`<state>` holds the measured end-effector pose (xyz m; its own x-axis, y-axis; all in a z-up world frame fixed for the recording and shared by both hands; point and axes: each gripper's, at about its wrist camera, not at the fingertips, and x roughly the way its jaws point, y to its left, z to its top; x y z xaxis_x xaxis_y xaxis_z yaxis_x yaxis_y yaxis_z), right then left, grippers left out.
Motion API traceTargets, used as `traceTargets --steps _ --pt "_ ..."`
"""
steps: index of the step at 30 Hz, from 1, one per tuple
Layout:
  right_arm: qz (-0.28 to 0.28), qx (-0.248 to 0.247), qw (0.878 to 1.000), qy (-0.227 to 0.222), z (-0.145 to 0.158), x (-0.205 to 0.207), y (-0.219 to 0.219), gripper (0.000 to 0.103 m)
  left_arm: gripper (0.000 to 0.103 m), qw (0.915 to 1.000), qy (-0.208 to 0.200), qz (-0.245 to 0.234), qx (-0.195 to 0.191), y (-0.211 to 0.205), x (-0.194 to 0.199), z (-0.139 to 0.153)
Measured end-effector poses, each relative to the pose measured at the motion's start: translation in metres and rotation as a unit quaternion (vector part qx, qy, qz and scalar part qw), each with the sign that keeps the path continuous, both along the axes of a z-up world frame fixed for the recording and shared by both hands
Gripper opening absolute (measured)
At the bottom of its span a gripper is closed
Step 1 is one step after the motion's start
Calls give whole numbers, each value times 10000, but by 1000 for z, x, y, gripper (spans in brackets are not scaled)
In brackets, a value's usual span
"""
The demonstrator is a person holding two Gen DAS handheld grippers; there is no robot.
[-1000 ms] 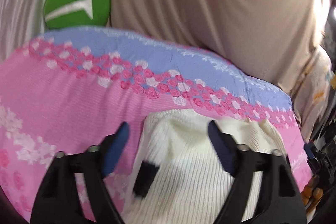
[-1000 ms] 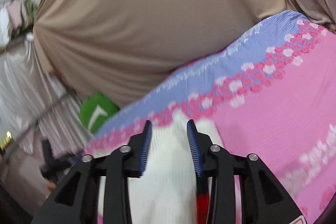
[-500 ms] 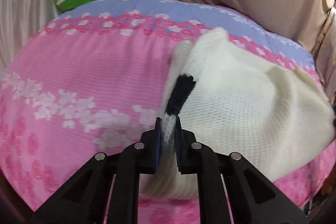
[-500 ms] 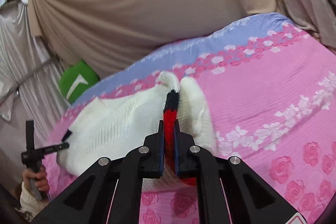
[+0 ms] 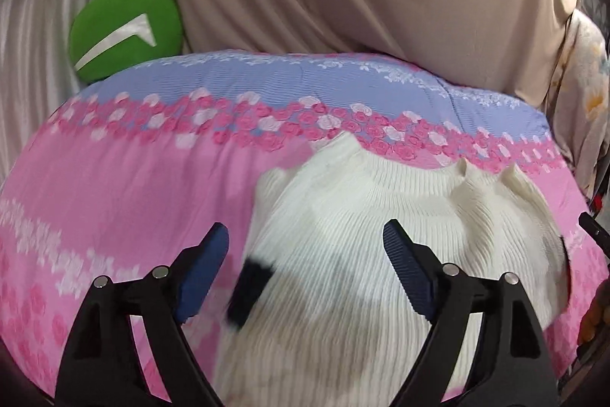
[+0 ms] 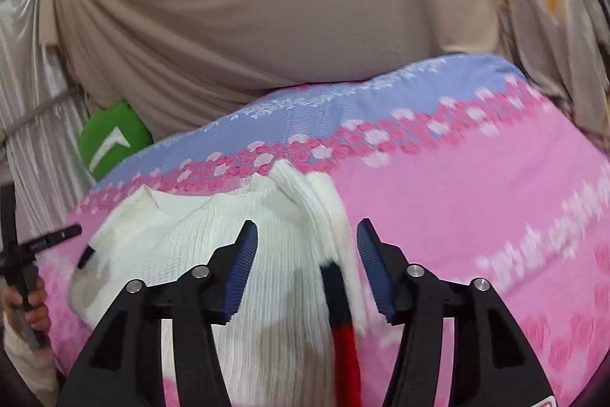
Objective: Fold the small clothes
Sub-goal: 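Release the hem and press the folded sweater flat with both grippers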
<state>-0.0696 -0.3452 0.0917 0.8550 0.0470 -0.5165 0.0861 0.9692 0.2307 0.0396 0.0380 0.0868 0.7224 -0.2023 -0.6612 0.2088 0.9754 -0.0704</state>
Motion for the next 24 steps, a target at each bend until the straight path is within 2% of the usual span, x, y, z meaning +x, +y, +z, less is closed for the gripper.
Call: traceTargets --steps 3,4,5,6,7,8,9,11,13,14,15,16,17,18,19,20,24 --pt "155 -402 9984 361 -14 44 13 62 81 9989 409 -157 158 -19 43 -22" --pt "147 -577 9969 516 -20 60 17 62 77 9986 498 -89 182 -22 50 -29" --pt "133 -696 9956 618 -26 68 18 62 64 9979 609 -18 203 -22 61 -36" --pt "131 -793 9940 746 -29 77 21 52 52 9973 692 61 227 -21 70 -42" --pt "218 -820 9923 898 -33 86 22 35 21 9969 737 140 238 -19 74 -46" --pt "279 -784 9917 978 -33 88 22 9 18 9967 794 121 73 -14 77 -46" --pt "352 -606 9941 832 -27 85 20 8 17 9967 796 101 -150 -8 76 -42" --pt "582 -53 9981 172 -3 67 13 7 15 9974 566 152 -427 8 67 -30" --pt "641 432 9965 -332 14 51 2 7 15 9971 365 219 -630 20 58 -20" --pt "566 654 9957 -342 10 51 -8 7 15 9964 380 294 -702 26 57 -21" --pt "408 682 9968 -116 0 59 -16 7 15 9959 443 368 -694 29 61 -27" --pt "164 588 9978 268 -17 72 -24 7 14 9950 570 430 -694 32 68 -37" --pt "-11 479 9957 797 -40 89 -30 7 8 9932 788 556 -648 34 78 -53" --pt "-35 542 9922 1123 -58 99 -33 8 9 9924 837 527 -726 36 82 -62" --pt "-34 850 9918 950 -58 95 -38 8 10 9936 719 528 -697 36 80 -61" --pt "-69 891 9919 901 -51 90 -39 8 11 9945 683 504 -607 33 77 -56" --pt "-455 368 9981 185 -6 50 -17 16 13 9974 260 603 -287 28 49 -32"
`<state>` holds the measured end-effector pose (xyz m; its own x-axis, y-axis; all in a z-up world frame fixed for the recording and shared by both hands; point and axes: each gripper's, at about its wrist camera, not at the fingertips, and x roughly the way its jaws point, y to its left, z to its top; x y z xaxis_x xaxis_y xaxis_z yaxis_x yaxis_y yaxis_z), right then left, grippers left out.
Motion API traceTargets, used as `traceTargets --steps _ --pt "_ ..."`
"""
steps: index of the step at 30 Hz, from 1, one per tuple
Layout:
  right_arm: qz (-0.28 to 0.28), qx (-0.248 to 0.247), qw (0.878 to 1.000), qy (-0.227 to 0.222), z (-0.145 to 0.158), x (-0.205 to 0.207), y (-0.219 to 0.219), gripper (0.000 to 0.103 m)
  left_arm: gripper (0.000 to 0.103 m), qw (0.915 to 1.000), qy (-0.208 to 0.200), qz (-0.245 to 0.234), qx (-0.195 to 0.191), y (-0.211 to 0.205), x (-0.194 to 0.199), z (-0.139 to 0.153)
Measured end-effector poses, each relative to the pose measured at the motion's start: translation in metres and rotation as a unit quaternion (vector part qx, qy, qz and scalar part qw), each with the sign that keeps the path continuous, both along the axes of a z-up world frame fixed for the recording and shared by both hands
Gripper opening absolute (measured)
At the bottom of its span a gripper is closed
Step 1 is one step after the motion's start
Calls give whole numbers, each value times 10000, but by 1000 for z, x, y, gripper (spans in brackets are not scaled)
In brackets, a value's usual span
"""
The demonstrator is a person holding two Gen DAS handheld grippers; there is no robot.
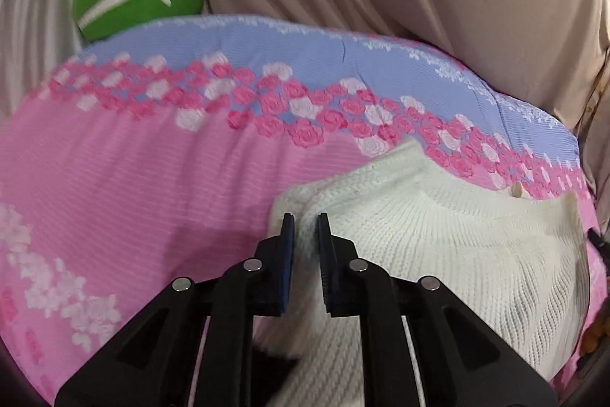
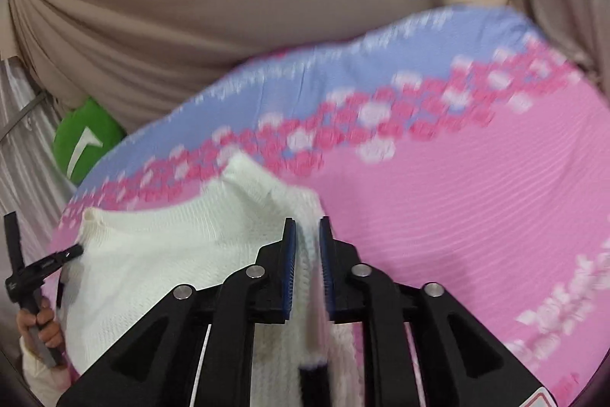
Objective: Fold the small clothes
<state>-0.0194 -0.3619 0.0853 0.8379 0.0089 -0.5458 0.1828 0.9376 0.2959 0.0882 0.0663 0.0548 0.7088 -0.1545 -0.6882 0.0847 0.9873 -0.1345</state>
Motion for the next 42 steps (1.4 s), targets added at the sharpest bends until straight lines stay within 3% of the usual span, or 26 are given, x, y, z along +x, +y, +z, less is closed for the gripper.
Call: traceTargets --steps 3,4,6,9,11,13,14,17,19,20,22,24,26,27,28,29,30,31,34,36,37,38,39,40,42 --pt "715 107 9964 -432 21 -29 43 16 30 9991 -393 -65 -133 -2 -42 27" --pt "1028 156 9936 -436 21 -33 59 16 36 9985 -498 -167 -167 -8 -57 33" --pt "1853 221 9821 -242 10 -38 111 16 37 9971 -594 -443 -161 -25 -81 37" --pt "2928 550 9543 234 -22 -39 175 16 37 9916 -183 -1276 -130 -60 -105 15" --pt "3242 391 9438 516 -45 -41 205 16 38 9900 122 -1399 130 -75 -108 -9" --pt "3014 75 9512 660 -57 -42 201 9 39 9916 279 -1201 397 -71 -105 -29" --pt "2862 169 9556 688 -58 -44 188 5 38 9933 266 -1035 445 -59 -104 -35" --pt "1570 -13 9847 753 -60 -59 120 3 36 9980 195 -496 348 -14 -107 -31" --pt "1086 475 9898 785 -67 -75 70 0 36 9982 130 79 588 13 -107 -29" --pt "944 916 9887 725 -69 -86 45 0 42 9963 163 465 707 30 -106 -31" --pt "266 595 9944 836 -67 -99 24 0 43 9971 287 576 407 52 -101 -30" --pt "187 645 9956 653 -56 -104 14 8 42 9985 340 426 -100 60 -95 -20" --pt "229 537 9976 383 -37 -96 18 17 42 9996 93 272 -75 48 -90 -4" --pt "223 334 9989 256 -27 -89 21 31 45 9999 -49 142 -47 37 -86 5" --pt "204 124 9997 109 -18 -84 22 42 55 9998 -198 -31 -27 23 -79 14" --pt "185 -103 9998 -29 -9 -72 27 63 66 9995 -292 -103 4 14 -72 19" --pt "188 -280 9994 -100 -3 -61 30 71 71 9992 -365 -172 60 5 -64 23" --pt "261 -462 9986 -80 0 -45 29 71 75 9987 -396 -284 124 -6 -54 24" --pt "412 -913 9946 262 -5 3 36 71 76 9984 -126 -501 235 -28 -8 14" --pt "461 -1123 9910 562 -15 27 40 71 71 9981 250 -525 178 -34 23 -1" --pt "444 -1257 9885 710 -21 39 39 68 52 9977 429 -505 152 -34 32 -8" --pt "434 -1362 9860 858 -26 48 40 38 24 9975 541 -420 153 -34 39 -15" --pt "488 -1279 9862 930 -26 52 38 10 9 9977 566 -358 145 -31 42 -17" --pt "546 -1012 9903 784 -21 48 34 8 6 9978 564 -344 36 -27 42 -16" --pt "826 -219 9963 -57 6 25 22 7 5 9991 273 -239 -214 -13 33 -4"
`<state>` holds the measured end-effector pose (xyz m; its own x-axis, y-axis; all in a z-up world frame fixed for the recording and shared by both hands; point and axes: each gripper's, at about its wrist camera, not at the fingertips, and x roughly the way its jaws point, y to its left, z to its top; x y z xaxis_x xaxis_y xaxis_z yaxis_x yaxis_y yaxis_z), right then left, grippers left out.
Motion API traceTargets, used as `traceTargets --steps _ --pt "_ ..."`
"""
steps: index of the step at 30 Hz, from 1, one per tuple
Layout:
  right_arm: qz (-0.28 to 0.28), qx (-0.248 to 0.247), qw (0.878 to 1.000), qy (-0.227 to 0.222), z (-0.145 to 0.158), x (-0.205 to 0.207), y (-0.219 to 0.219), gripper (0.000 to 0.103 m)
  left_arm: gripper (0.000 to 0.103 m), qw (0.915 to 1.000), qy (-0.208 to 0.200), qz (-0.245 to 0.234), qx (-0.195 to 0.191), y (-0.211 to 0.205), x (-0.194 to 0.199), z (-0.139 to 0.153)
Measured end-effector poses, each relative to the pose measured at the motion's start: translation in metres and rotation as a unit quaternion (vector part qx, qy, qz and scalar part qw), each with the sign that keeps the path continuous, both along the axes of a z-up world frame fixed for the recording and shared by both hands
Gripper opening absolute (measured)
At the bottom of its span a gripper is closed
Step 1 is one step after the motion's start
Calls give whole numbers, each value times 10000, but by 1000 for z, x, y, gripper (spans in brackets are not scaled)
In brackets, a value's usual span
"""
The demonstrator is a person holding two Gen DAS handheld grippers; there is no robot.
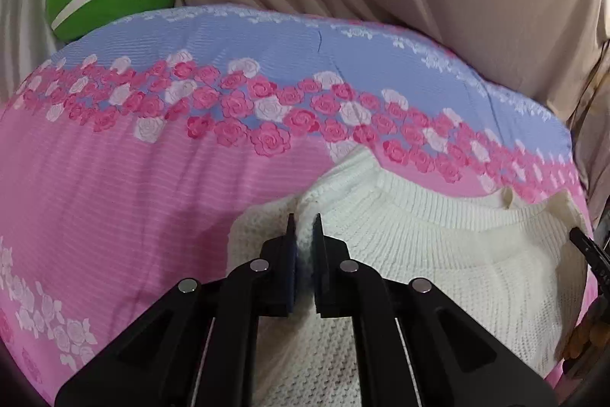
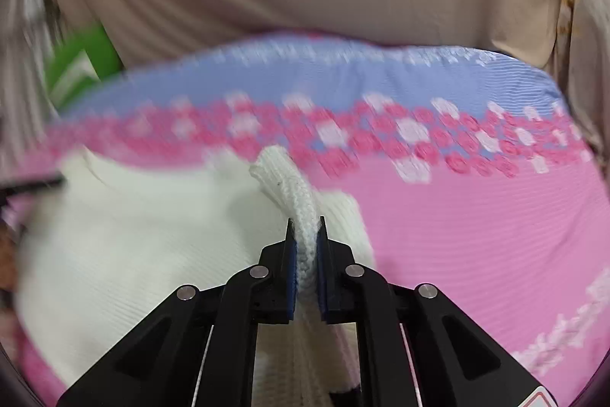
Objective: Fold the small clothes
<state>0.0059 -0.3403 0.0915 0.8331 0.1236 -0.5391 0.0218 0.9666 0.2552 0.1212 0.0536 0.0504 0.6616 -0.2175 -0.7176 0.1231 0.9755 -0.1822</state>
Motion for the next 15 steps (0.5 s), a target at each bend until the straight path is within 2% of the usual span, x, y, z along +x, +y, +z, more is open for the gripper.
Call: traceTargets --steps 2,3,4,5,7,8,9,10,11,13,15 --pt "105 464 9975 -519 17 -15 -10 7 5 9994 -272 177 -101 11 -7 12" --pt "106 626 9966 -517 16 -12 -16 7 5 9990 -323 279 -115 16 -8 14" --pt "29 685 9972 -291 8 -3 -21 7 5 9989 -298 353 -89 19 -5 11" --pt "-79 643 9977 215 -9 16 -26 8 6 9993 -140 350 -50 19 3 3" --pt "-241 596 9909 1184 -48 48 -33 8 7 9992 235 311 50 15 18 -19" --pt "-269 779 9911 1049 -50 44 -35 7 9 9990 165 357 195 12 18 -22" --pt "-320 751 9921 955 -41 37 -34 9 10 9989 79 379 250 11 15 -18" --pt "-453 621 9939 791 -30 27 -29 11 15 9991 27 380 197 13 9 -11" --pt "-635 422 9959 495 -13 10 -21 18 27 9988 -28 443 204 15 3 -5" --pt "-647 167 9977 80 10 -16 -6 19 40 9967 -319 642 374 18 -17 14" --pt "-303 107 9992 -235 28 -43 24 19 50 9943 -734 633 440 17 -51 36"
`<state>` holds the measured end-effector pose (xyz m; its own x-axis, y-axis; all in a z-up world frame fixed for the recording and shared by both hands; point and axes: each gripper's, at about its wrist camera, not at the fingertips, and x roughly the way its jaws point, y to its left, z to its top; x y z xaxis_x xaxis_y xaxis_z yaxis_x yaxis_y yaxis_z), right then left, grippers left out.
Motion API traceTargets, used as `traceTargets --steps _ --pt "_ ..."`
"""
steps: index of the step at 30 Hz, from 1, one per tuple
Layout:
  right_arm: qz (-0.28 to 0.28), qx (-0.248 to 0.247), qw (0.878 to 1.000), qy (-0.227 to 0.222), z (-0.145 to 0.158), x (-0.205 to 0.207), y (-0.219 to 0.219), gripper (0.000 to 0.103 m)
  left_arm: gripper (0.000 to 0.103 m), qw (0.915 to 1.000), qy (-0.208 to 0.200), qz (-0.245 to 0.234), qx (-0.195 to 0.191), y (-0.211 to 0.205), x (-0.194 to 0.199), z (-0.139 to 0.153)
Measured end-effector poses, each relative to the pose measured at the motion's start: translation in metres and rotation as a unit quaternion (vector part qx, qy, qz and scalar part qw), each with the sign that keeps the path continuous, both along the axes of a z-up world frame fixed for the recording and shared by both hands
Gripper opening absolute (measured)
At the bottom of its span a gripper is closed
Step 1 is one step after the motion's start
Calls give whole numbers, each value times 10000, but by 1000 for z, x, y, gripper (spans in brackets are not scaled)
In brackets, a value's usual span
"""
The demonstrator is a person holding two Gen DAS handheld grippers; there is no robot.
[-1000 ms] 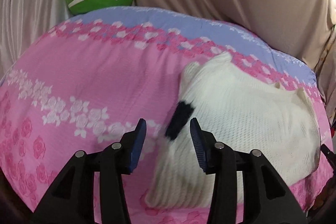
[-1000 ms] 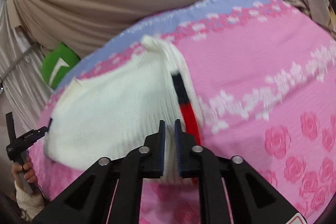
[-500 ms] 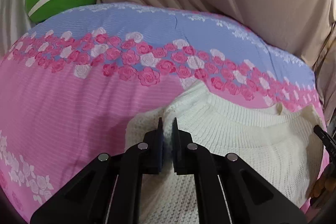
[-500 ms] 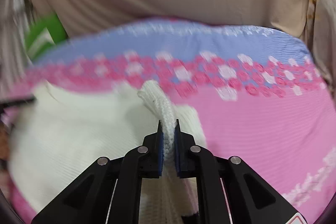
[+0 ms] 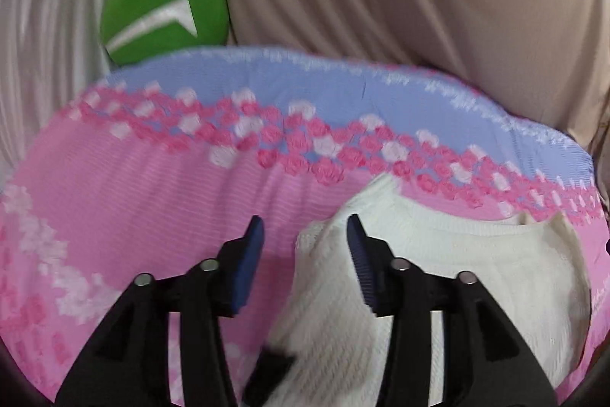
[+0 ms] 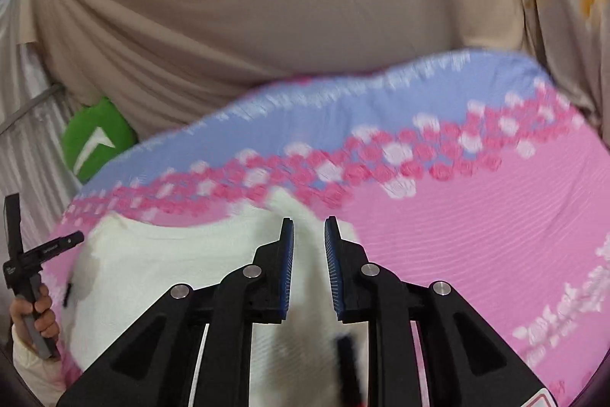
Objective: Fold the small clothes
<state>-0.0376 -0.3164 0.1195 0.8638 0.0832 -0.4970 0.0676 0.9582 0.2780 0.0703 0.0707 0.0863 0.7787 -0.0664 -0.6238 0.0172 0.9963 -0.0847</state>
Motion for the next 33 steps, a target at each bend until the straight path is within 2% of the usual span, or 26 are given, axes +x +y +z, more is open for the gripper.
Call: traceTargets --steps 3,6,7,8,10,12,14,17,18,20,21,22,25,28,30,33 --pt "947 -11 9955 27 -2 -21 64 19 61 9983 -319 -486 -27 -20 -51 15" --pt "2087 187 9767 456 -34 -23 136 19 63 9929 53 -1184 46 -59 -80 -7" --pt "2306 149 9708 646 -49 -22 155 17 63 9904 265 -1351 140 -71 -84 -21" --pt "2316 31 9697 773 -59 -23 164 13 63 9889 444 -1395 273 -79 -86 -35" --pt "2049 -192 9747 876 -72 -28 158 8 63 9883 738 -1250 458 -77 -88 -58" --pt "1504 -51 9841 941 -75 -38 119 8 63 9908 766 -1081 291 -50 -93 -65" --pt "659 104 9925 1027 -77 -56 62 8 62 9937 712 -824 266 -24 -101 -62" --pt "-446 356 9909 1217 -87 -88 -12 1 63 9965 680 -223 440 14 -110 -62" --pt "-590 467 9897 1216 -89 -96 -24 0 64 9963 724 -107 454 22 -111 -66" --pt "-682 573 9898 1108 -82 -108 -30 0 65 9953 949 -115 123 35 -111 -74" --pt "-676 467 9913 1032 -77 -109 -23 5 65 9948 1015 -110 7 38 -111 -76" --pt "-612 325 9932 936 -70 -109 -13 10 64 9949 1004 -93 -16 37 -112 -75" --pt "-235 31 9962 833 -64 -96 14 12 63 9956 923 -103 75 28 -114 -73" --pt "-439 -228 9902 1306 -93 -76 15 9 63 9956 927 -76 109 27 -116 -75" --pt "-479 -205 9917 1178 -82 -87 20 8 63 9952 973 -69 41 30 -117 -77" --pt "-257 -257 9956 859 -59 -88 38 17 64 9948 1013 -62 44 32 -119 -79"
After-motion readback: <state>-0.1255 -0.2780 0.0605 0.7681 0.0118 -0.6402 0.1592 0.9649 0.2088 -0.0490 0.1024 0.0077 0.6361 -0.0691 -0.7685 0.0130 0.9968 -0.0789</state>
